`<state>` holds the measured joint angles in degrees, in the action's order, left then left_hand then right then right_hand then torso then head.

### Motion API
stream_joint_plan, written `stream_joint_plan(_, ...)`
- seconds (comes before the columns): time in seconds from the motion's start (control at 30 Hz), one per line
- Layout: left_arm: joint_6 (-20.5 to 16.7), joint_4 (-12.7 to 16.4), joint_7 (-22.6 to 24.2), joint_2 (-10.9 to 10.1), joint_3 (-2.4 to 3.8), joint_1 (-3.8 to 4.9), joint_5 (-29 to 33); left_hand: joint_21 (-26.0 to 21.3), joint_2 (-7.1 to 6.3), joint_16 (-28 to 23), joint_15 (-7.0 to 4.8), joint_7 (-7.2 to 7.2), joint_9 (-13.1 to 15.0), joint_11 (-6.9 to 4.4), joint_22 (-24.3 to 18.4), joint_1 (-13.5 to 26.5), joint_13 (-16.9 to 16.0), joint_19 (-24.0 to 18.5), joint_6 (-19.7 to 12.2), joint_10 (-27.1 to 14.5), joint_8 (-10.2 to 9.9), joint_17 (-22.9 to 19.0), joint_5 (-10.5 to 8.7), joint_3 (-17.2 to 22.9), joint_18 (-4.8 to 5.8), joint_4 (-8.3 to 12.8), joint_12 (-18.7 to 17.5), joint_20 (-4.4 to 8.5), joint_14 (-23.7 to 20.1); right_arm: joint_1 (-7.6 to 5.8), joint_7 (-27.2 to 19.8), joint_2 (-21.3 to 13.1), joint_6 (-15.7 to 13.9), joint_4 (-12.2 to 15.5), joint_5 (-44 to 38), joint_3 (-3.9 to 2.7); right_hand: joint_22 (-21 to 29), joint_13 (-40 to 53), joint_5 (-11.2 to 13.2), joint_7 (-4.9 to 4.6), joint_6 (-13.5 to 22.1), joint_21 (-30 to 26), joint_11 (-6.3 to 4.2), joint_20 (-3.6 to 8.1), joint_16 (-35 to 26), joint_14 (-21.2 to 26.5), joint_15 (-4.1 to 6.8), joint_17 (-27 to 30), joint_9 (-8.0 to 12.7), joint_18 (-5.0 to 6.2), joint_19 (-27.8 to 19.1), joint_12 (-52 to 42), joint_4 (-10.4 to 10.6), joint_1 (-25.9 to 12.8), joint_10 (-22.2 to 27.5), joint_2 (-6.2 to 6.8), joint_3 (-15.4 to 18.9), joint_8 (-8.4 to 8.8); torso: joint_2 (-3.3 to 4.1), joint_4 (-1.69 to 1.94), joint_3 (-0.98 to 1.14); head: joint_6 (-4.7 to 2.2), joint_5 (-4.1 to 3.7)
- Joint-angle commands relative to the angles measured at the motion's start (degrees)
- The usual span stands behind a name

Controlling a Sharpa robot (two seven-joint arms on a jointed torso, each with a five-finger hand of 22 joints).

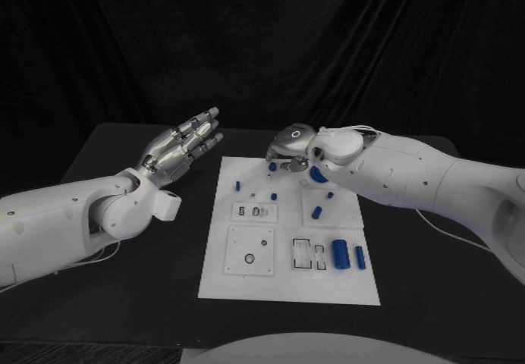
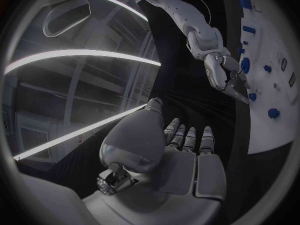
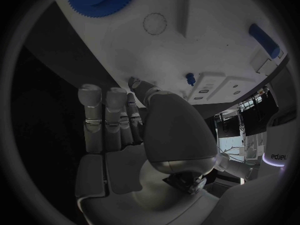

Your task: Assemble the parts on the task board

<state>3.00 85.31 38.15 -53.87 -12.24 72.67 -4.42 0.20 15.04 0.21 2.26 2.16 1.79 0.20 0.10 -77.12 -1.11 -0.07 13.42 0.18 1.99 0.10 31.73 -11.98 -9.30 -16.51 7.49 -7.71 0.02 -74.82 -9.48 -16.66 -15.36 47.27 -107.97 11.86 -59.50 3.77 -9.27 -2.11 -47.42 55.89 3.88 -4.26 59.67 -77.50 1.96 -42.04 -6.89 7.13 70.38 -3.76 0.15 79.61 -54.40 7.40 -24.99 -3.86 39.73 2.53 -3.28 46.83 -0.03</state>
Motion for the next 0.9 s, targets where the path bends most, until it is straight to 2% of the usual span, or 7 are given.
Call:
stream_joint_plan(0.03,0.8,0.0,0.4,0.1,0.06,-0.01,-0.1,-0.2,0.52,-0.2,0.48,0.03,0.0,0.31,-0.1,-0.1,-0.1,0.1,-0.4,0.1,0.1,-0.1,0.32,0.3,0.00,-0.1,0.2,-0.31,0.0,0.08,2.8,-0.7,-1.5,0.4,-0.5,-0.02,0.3,0.0,-0.1,0.32,1.5,-0.9,0.07,-0.09,-0.6,0.7,-0.06,0.7,0.5,1.13,-0.7,0.2,-0.3,0.6,2.0,0.10,0.9,0.24,-0.02,-0.02,-0.03,-0.12,-0.10)
stream_joint_plan(0.27,1.0,-0.3,0.2,0.1,0.05,-0.06,-0.1,-0.2,0.55,-0.2,0.53,0.03,0.0,0.31,-0.1,-0.2,-0.1,0.1,-0.4,0.1,0.1,-0.1,0.38,0.4,-0.01,0.0,0.2,-0.36,0.0,-1.26,3.9,-3.5,-5.2,3.2,-0.5,-0.01,0.1,0.3,-0.8,-0.78,1.7,-1.1,-0.31,0.02,-0.3,0.6,0.14,0.4,0.8,1.19,-0.6,-0.4,-0.7,1.0,1.8,-0.25,1.4,-0.06,0.00,-0.13,0.03,-0.69,-0.30)
stream_joint_plan(0.47,1.2,-0.4,0.2,0.0,0.05,-0.17,-0.1,-0.2,0.61,-0.2,0.59,0.04,0.0,0.34,-0.1,-0.2,-0.1,0.1,-0.4,0.1,0.1,-0.1,0.50,0.4,-0.02,0.0,0.3,-0.44,0.0,-3.40,5.5,-9.3,-6.3,10.9,-0.5,0.00,-0.1,0.8,-0.3,-1.04,1.2,-1.7,-0.60,0.21,-0.7,0.8,0.34,1.2,1.0,1.26,-0.6,-2.6,0.0,0.3,-2.0,-0.76,1.6,-0.34,-0.15,-0.34,0.08,-0.69,0.27)
stream_joint_plan(0.63,1.4,-0.4,0.0,-0.1,0.05,-0.27,-0.1,-0.2,0.65,-0.2,0.68,0.15,0.0,0.45,-0.1,-0.3,-0.1,0.1,-0.3,0.1,0.1,-0.1,0.62,0.5,-0.04,0.1,0.4,-0.54,0.0,-4.24,5.1,-14.8,-7.2,16.8,0.1,0.00,6.0,2.7,-0.6,-1.92,0.1,-10.6,-1.41,0.45,-8.9,4.8,0.80,10.9,1.3,2.76,-5.3,-7.9,0.3,0.5,-9.9,-1.12,1.0,-0.68,-0.25,-0.49,0.08,-0.83,0.64)
stream_joint_plan(0.73,1.6,-0.4,0.0,-0.3,0.04,-0.36,-0.1,-0.2,0.65,-0.2,0.99,0.51,0.0,0.89,-0.1,-0.6,-0.2,0.1,0.0,0.2,0.2,-0.1,0.78,0.7,-0.03,0.1,0.9,-0.81,0.0,-4.43,4.7,-18.0,-6.3,19.4,2.1,0.01,9.2,13.1,-1.0,-2.17,-0.2,-16.6,-3.08,1.12,-13.0,5.4,1.34,12.9,1.9,3.30,-7.1,-21.9,-0.2,1.2,-11.2,-1.61,2.9,-0.39,-0.24,-0.46,0.08,-0.94,0.67)
stream_joint_plan(0.8,1.8,-0.5,-0.1,-0.4,0.04,-0.42,-0.1,-0.2,0.63,-0.2,1.38,0.54,0.1,0.93,-0.1,-0.8,-0.2,0.1,0.0,0.2,0.3,-0.1,0.88,0.8,0.11,0.1,1.0,-0.99,0.0,-4.39,4.6,-19.3,-6.2,20.1,3.0,0.02,9.1,24.0,-0.6,-1.79,0.9,-18.2,-4.08,0.57,-11.5,6.3,1.01,10.0,2.6,2.71,-7.1,-34.7,0.2,0.9,-5.1,-0.82,3.3,0.04,-0.23,-0.58,0.15,-1.14,0.70)
stream_joint_plan(0.9,2.1,-0.6,-0.3,-0.5,0.04,-0.52,-0.1,-0.2,0.60,0.0,2.16,0.49,0.1,0.90,-0.1,-1.0,-0.2,0.1,0.0,0.3,0.3,0.0,0.93,1.0,0.64,0.1,1.3,-1.21,0.1,-4.06,4.5,-20.8,-6.1,20.5,3.8,0.03,4.5,43.7,-0.8,-0.90,0.0,-13.8,-4.27,1.22,6.3,-0.2,1.86,-13.8,2.6,2.49,-3.8,-54.9,2.2,-1.1,-7.7,-1.53,3.5,-0.40,-0.27,-0.50,0.15,-1.24,0.49)
